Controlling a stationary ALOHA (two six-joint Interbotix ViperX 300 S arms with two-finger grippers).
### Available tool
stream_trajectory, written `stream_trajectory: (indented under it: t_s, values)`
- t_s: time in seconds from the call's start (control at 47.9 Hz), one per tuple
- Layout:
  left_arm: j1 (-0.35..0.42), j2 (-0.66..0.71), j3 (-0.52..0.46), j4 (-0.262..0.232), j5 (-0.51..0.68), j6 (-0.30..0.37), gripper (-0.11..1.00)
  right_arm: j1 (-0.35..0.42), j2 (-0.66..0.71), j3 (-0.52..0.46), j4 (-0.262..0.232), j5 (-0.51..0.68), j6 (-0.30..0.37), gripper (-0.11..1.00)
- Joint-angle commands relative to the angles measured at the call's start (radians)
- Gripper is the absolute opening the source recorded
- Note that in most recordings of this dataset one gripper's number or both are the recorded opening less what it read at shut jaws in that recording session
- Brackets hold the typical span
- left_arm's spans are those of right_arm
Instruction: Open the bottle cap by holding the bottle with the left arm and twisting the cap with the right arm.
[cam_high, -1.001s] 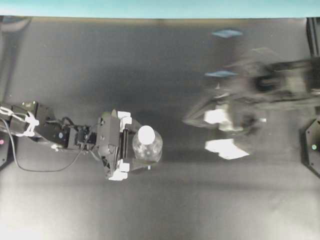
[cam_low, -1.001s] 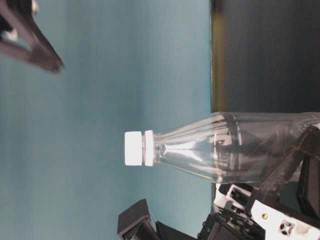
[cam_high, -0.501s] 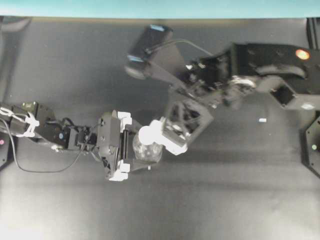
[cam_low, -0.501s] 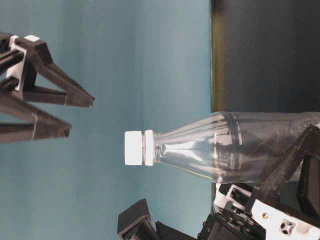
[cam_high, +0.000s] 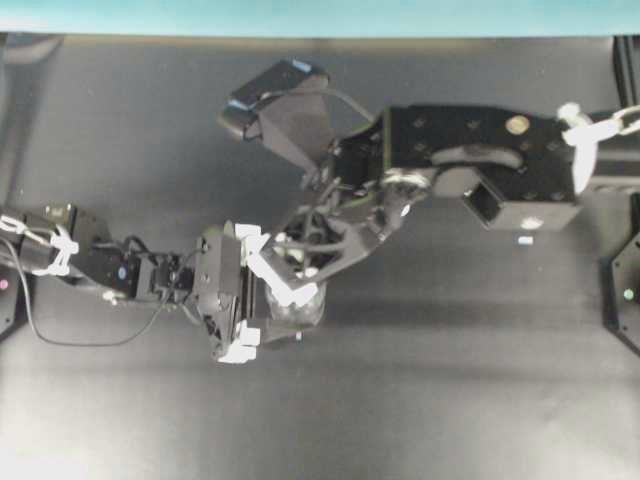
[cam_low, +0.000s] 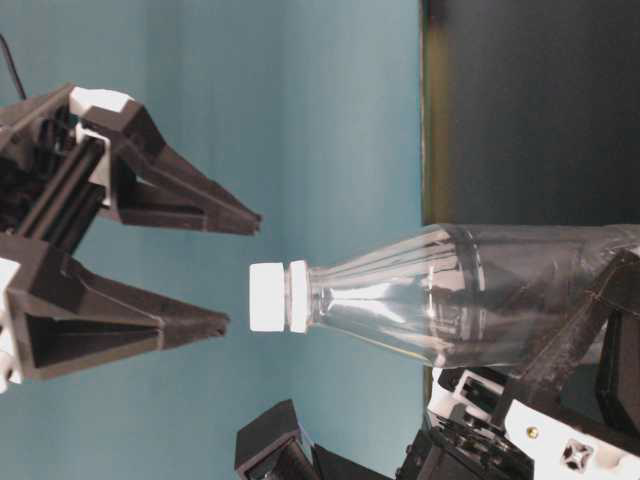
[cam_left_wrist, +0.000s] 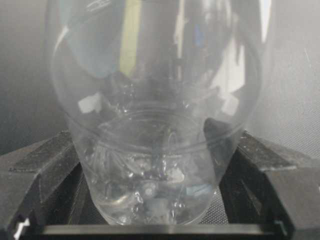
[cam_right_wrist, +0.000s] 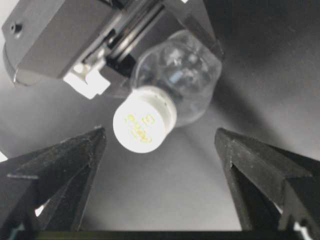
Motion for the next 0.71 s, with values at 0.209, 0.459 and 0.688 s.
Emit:
stream_trajectory:
  t_s: [0.209,0.459,0.688]
  values:
    - [-0.014,0.0,0.0,0.003,0.002,0.0,0.82,0.009,0.038,-0.026,0.028,-0.011,0.012,0.83]
    - [-0.015,0.002,0.002,0.003,0.006,0.0,0.82,0.017,0.061,-0.052,0.041,-0.003,0.012,0.79]
    - [-0.015,0.0,0.002,0.003,0.028,0.0,0.82,0.015,0.061,-0.052,0.043,0.037,0.008,0.46]
